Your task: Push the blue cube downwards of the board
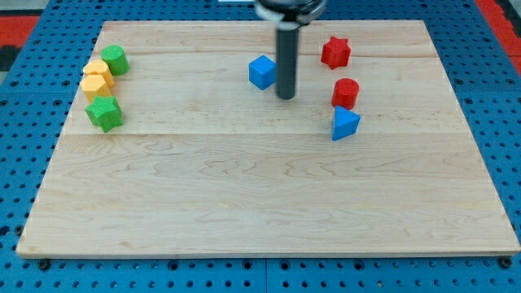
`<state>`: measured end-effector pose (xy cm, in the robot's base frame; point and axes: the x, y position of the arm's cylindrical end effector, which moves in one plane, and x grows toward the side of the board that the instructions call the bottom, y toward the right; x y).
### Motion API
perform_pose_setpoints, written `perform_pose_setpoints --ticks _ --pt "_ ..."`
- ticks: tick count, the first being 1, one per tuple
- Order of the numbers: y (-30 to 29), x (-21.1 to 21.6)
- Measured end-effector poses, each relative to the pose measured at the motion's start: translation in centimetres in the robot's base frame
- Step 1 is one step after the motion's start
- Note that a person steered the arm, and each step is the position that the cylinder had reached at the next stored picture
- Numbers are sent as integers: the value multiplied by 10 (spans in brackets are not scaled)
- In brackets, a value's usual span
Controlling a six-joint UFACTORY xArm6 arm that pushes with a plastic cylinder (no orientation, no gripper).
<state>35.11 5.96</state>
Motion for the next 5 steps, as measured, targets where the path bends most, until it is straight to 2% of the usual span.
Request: perform_pose_setpoints --ticks 1,2,3,4,5 --pt "14 -54" --pt "-39 -88" --pt "-72 -58" --pt "-24 5" --pt "-21 48"
